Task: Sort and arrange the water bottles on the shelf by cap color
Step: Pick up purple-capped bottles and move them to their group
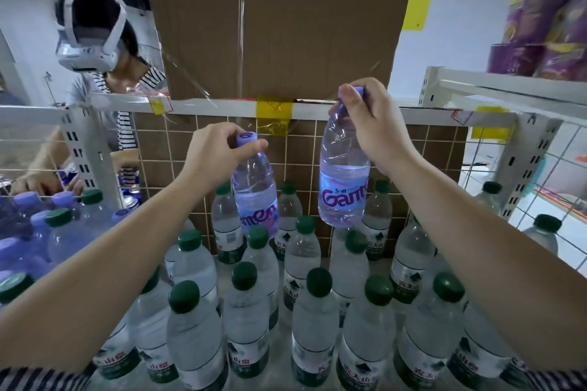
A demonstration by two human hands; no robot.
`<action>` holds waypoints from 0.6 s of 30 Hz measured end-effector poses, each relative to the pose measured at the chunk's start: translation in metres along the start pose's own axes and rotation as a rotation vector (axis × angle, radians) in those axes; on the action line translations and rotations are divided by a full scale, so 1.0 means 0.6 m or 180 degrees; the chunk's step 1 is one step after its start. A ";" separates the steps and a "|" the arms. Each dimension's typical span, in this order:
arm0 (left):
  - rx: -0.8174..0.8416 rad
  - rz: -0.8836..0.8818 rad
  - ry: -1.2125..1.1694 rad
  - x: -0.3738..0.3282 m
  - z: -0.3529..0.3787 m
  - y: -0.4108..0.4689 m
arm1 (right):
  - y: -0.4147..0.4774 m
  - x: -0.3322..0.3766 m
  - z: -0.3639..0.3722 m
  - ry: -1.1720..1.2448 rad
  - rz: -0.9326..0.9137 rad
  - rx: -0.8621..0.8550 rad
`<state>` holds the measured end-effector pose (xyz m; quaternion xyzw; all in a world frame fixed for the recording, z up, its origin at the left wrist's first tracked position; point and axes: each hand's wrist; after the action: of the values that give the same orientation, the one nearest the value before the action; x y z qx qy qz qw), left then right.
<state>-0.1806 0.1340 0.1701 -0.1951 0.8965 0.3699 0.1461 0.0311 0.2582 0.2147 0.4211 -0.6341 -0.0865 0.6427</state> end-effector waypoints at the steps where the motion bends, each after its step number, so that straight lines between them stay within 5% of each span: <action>1: -0.0058 0.0023 -0.0042 -0.003 0.000 0.001 | -0.002 -0.004 -0.001 0.0033 0.0019 -0.0001; 7: -0.0331 0.0034 -0.0304 -0.021 0.001 0.006 | -0.008 -0.019 -0.005 0.0114 0.0104 -0.0040; 18: -0.0236 -0.0351 -0.2097 -0.073 -0.025 0.053 | 0.018 0.000 0.009 0.0521 -0.0027 0.0100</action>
<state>-0.1580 0.1544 0.2175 -0.1184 0.7751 0.4370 0.4406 0.0218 0.2628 0.2211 0.4395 -0.5789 -0.0445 0.6853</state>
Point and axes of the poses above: each hand's wrist, its own y-axis towards the middle knuckle, its own z-axis out of the palm, x = y × z, and after that the axes turned 13 degrees about y, right-handed
